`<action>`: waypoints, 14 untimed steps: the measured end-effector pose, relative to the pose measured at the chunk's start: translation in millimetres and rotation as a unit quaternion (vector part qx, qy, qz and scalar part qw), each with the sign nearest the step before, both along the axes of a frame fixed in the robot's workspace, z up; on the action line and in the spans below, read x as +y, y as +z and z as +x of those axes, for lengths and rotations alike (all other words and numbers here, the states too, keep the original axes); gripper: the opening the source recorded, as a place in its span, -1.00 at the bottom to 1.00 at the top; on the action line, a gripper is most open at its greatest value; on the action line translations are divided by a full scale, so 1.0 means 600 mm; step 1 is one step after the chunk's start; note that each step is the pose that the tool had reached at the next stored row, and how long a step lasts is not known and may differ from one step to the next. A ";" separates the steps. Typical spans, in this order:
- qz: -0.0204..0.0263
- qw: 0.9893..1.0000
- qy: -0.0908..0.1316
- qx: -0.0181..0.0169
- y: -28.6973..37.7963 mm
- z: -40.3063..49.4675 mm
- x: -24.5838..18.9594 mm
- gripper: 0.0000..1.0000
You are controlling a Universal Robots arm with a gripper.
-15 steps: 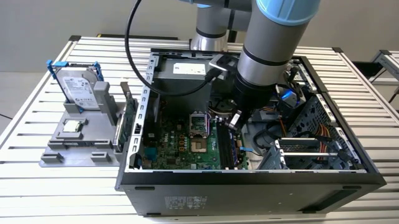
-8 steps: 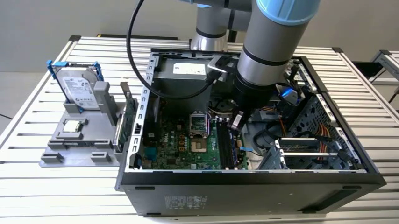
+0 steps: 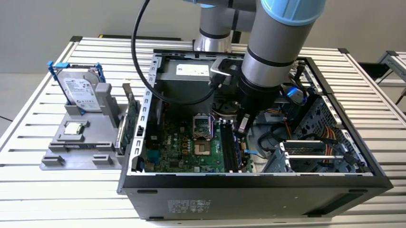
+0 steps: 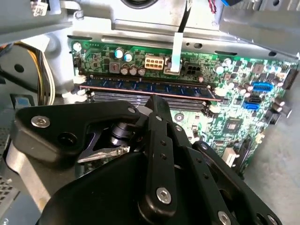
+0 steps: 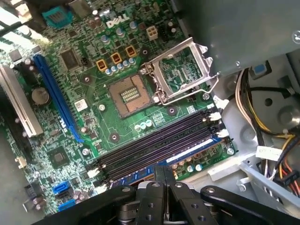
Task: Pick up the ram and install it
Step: 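Press down the ram until it locks into place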
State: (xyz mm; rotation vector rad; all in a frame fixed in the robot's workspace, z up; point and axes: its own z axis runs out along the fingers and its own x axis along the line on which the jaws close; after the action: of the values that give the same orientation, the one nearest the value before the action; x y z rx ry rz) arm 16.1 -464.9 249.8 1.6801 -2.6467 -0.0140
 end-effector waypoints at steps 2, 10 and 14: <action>0.000 1.000 0.014 0.000 0.000 0.000 0.0001 -1.00; 0.000 0.997 0.072 0.000 0.000 0.000 0.0001 -1.00; 0.000 0.995 0.100 0.000 0.000 0.000 0.0001 -1.00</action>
State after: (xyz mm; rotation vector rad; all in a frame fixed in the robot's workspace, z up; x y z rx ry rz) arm 16.2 -464.8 249.8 1.9370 -2.4638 -0.0130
